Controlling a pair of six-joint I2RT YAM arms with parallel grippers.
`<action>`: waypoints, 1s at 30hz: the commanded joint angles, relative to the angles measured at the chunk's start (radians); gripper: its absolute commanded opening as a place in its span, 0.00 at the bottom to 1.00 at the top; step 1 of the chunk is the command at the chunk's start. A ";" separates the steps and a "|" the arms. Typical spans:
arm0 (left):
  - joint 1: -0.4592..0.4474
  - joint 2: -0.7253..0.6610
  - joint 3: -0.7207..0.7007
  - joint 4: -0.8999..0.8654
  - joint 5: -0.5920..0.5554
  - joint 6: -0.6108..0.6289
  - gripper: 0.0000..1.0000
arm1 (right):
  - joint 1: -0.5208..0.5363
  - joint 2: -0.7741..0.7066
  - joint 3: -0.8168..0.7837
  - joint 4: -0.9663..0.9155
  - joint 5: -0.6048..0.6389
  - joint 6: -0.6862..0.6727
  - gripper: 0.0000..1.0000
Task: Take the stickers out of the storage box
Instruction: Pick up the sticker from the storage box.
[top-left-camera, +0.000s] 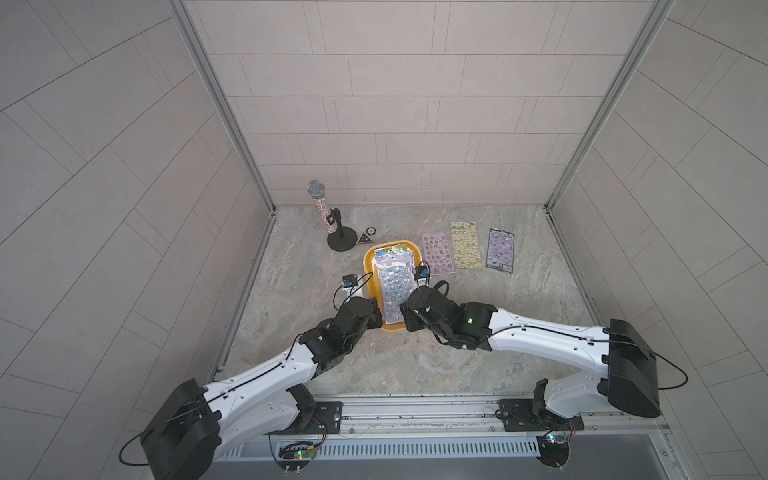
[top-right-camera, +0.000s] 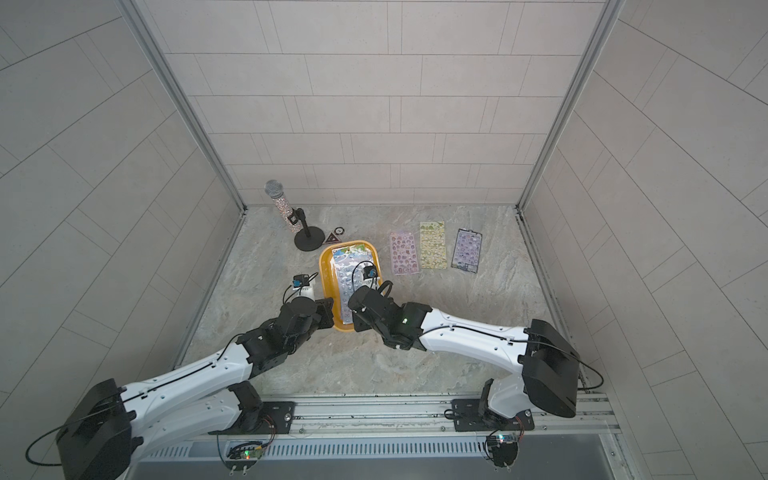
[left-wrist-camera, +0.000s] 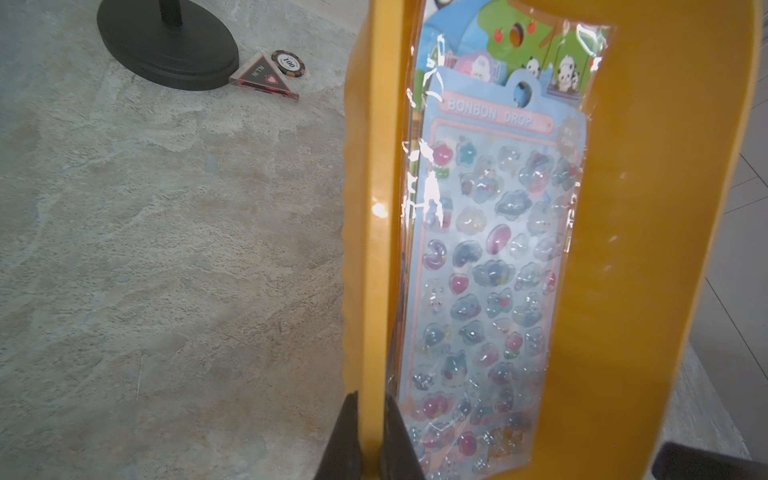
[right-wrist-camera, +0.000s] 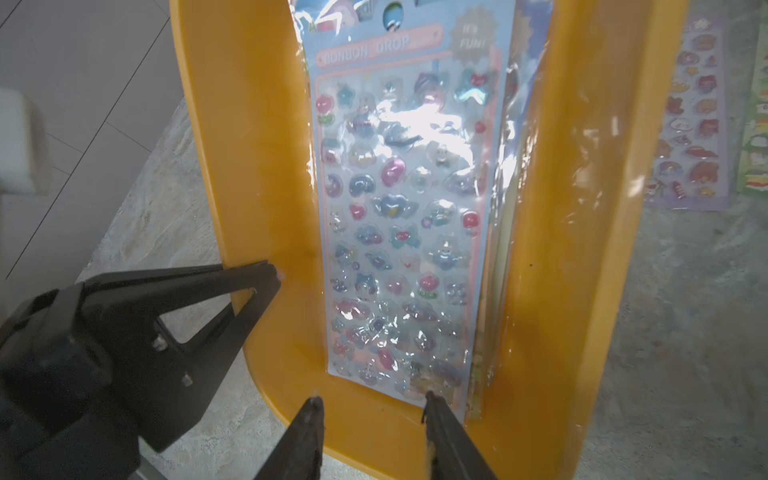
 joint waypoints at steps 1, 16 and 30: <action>-0.003 -0.009 0.004 0.059 0.006 0.010 0.00 | -0.026 0.047 0.047 -0.077 0.040 0.018 0.45; -0.004 -0.028 0.001 0.056 0.009 0.010 0.00 | -0.047 0.210 0.139 -0.136 0.056 0.063 0.48; -0.004 -0.010 0.015 0.029 -0.007 0.008 0.00 | -0.040 0.189 0.110 -0.136 0.072 0.083 0.48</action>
